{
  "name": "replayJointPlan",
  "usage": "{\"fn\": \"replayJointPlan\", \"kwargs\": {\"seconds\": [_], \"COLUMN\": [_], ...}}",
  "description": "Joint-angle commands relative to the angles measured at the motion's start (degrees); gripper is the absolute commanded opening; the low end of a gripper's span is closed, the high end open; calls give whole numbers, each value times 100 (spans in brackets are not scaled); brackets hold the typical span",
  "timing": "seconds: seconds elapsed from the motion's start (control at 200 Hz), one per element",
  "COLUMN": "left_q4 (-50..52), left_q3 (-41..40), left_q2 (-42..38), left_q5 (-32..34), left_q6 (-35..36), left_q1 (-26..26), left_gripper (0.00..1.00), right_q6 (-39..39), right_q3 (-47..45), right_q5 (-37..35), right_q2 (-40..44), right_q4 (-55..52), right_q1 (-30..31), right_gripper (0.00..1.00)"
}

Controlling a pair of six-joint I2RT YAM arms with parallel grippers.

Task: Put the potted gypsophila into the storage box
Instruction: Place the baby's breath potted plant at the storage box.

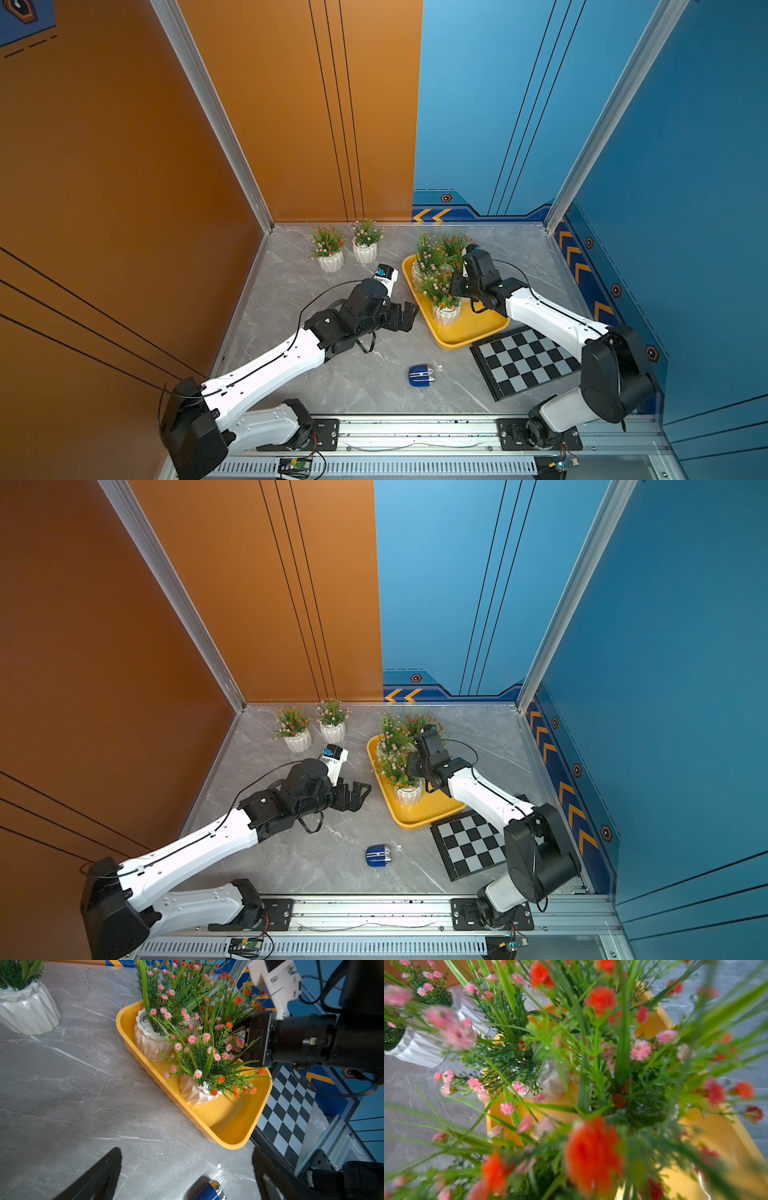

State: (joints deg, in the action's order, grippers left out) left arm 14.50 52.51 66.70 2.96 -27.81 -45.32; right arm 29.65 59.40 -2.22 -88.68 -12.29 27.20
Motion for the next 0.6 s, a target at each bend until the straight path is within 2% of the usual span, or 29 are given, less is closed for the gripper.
{"fn": "replayJointPlan", "kwargs": {"seconds": [0.0,0.095,0.18,0.511,0.596], "left_q4": [0,24,26,27,30], "left_q3": [214,207,187,127,100], "left_q2": [20,-6,-34,-102,-181], "left_q5": [-34,-24,-7,-32,-24], "left_q6": [123,123,114,93,92], "left_q1": [106,153,190,210,213], "left_gripper": [98,98,98,98,98], "right_q6": [151,155,105,-135,-162], "right_q3": [123,100,27,-299,-430], "right_q5": [138,121,-1,-425,-563], "right_q2": [-207,-197,49,1652,1975], "right_q4": [159,112,66,-678,-1061], "right_q1": [-22,-31,-39,-171,-178], "right_gripper": [0,0,5,45,52]}}
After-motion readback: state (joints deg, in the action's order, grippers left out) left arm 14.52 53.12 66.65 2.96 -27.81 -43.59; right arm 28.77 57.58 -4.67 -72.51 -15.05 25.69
